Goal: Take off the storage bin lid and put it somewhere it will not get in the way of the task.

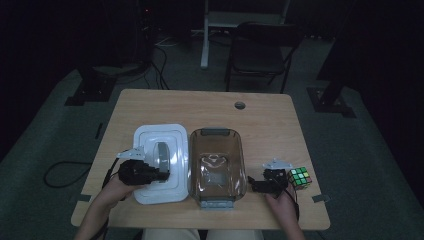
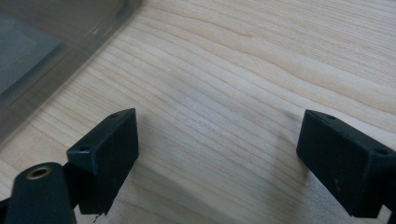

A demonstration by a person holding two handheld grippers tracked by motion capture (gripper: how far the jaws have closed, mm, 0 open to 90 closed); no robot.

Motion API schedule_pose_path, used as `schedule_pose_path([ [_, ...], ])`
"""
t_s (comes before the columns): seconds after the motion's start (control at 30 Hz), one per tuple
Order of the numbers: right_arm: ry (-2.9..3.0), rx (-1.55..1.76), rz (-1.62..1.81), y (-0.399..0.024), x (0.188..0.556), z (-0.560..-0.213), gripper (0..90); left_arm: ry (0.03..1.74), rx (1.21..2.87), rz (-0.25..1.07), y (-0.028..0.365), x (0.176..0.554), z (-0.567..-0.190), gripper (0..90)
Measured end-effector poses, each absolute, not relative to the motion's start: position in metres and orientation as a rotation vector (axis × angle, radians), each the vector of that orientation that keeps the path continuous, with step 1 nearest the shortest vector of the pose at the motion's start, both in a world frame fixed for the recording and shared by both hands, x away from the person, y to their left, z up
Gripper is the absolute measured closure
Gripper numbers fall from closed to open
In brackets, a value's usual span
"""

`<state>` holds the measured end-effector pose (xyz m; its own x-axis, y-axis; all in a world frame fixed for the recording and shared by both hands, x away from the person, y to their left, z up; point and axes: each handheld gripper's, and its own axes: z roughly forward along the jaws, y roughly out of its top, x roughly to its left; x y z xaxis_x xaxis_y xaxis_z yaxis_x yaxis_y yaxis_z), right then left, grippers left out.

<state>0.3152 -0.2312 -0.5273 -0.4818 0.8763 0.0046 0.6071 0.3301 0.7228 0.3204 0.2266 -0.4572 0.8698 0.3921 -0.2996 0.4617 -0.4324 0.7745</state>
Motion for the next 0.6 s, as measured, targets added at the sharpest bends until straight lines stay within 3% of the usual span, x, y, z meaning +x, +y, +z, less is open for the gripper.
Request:
schedule_pose_path([
  [0.6,2.213,1.312,0.949,-0.231,0.315,-0.527,12.7,0.668,2.085,-0.154,0.219,0.338,-0.49,80.9],
])
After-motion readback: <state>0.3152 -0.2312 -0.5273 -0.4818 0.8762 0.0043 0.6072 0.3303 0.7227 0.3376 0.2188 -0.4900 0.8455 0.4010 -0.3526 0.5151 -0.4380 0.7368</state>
